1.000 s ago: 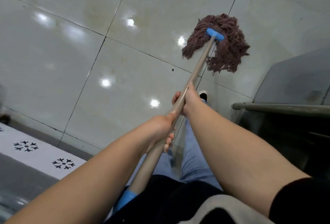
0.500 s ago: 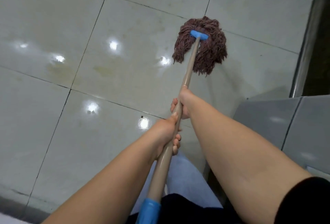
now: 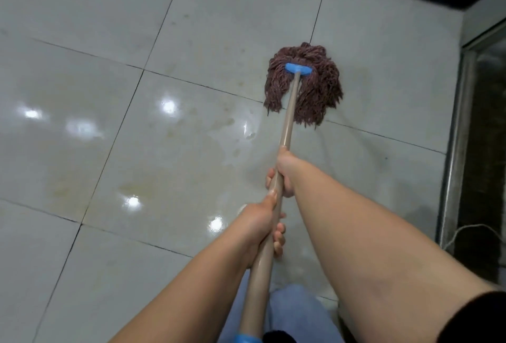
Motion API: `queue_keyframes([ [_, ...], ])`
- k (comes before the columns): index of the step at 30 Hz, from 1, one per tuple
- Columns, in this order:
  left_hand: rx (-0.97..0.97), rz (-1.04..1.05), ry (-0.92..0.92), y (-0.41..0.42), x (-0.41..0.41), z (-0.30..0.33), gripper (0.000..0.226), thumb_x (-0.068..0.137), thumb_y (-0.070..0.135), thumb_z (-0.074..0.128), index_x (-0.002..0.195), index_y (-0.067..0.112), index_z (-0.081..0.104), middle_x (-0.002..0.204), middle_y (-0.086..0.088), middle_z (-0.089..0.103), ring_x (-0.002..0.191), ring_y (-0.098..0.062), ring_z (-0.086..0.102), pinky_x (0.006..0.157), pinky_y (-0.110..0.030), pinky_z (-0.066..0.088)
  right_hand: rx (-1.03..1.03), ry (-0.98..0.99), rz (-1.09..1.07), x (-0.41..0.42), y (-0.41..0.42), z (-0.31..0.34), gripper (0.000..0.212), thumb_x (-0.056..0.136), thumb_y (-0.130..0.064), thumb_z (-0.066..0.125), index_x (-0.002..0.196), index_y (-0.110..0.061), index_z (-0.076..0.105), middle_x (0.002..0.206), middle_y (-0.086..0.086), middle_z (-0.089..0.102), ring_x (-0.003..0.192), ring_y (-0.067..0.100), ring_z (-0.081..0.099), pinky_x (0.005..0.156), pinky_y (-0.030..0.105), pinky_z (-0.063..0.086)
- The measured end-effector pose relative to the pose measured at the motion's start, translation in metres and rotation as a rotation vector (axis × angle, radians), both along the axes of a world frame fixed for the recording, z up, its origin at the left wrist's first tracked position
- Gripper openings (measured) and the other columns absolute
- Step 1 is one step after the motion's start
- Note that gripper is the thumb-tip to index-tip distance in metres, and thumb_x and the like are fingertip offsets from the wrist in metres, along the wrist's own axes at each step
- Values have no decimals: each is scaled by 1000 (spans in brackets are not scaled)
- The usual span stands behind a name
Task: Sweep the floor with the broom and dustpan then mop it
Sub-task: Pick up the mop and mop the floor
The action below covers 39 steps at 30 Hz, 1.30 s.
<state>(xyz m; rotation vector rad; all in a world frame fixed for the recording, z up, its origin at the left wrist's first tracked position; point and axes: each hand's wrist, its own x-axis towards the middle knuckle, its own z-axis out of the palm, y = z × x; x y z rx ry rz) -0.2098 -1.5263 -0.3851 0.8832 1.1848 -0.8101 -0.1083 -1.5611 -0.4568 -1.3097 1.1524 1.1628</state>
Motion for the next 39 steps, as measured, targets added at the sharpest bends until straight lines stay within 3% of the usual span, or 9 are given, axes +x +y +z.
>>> queue_keyframes([
  [5,-37,-13,14,7,94,9,52,92,57,38,80,7,46,36,2,41,24,-6,34,32,-9,32,-17,12,0,94,6,10,52,93,-60,33,72,-13,38,45,1,35,15,9,30,32,12,39],
  [8,20,-49,28,16,136,9,54,89,61,38,80,8,48,35,3,41,25,-7,34,34,-9,32,-1,20,33,136,14,6,52,93,-60,30,73,-13,37,41,1,36,26,11,33,33,11,38],
  [15,69,-3,22,20,239,-6,50,94,54,34,77,9,47,32,4,39,22,-6,31,34,-6,29,-17,11,89,241,24,-7,51,93,-59,31,75,-12,37,59,3,41,43,13,37,33,14,41],
  [20,94,21,56,13,275,-9,50,94,52,37,75,8,47,50,-2,38,22,-8,30,37,-6,28,-45,-16,167,276,22,-14,47,95,-55,31,74,-13,33,60,3,39,42,13,34,36,13,41],
  [25,92,24,47,14,265,-3,50,93,53,38,73,9,46,50,-2,37,23,-8,30,38,-7,26,-66,-24,227,268,24,-12,50,95,-56,28,75,-11,35,56,3,41,41,15,37,35,12,38],
  [28,50,72,29,15,242,5,51,93,55,37,72,9,46,38,1,39,23,-7,30,36,-5,27,-68,-49,268,246,26,-3,49,97,-53,28,74,-11,33,58,4,40,42,15,37,33,14,41],
  [31,26,95,15,20,195,14,52,92,58,36,73,10,46,31,4,38,23,-6,31,34,-6,28,-65,-35,312,202,33,8,49,97,-54,29,73,-10,33,57,5,40,43,16,38,32,16,42],
  [39,33,190,66,34,30,39,54,88,63,40,82,9,49,36,3,40,26,-6,34,33,-8,30,-46,58,445,41,57,27,52,95,-56,32,74,-9,37,59,6,43,46,16,42,33,16,39],
])
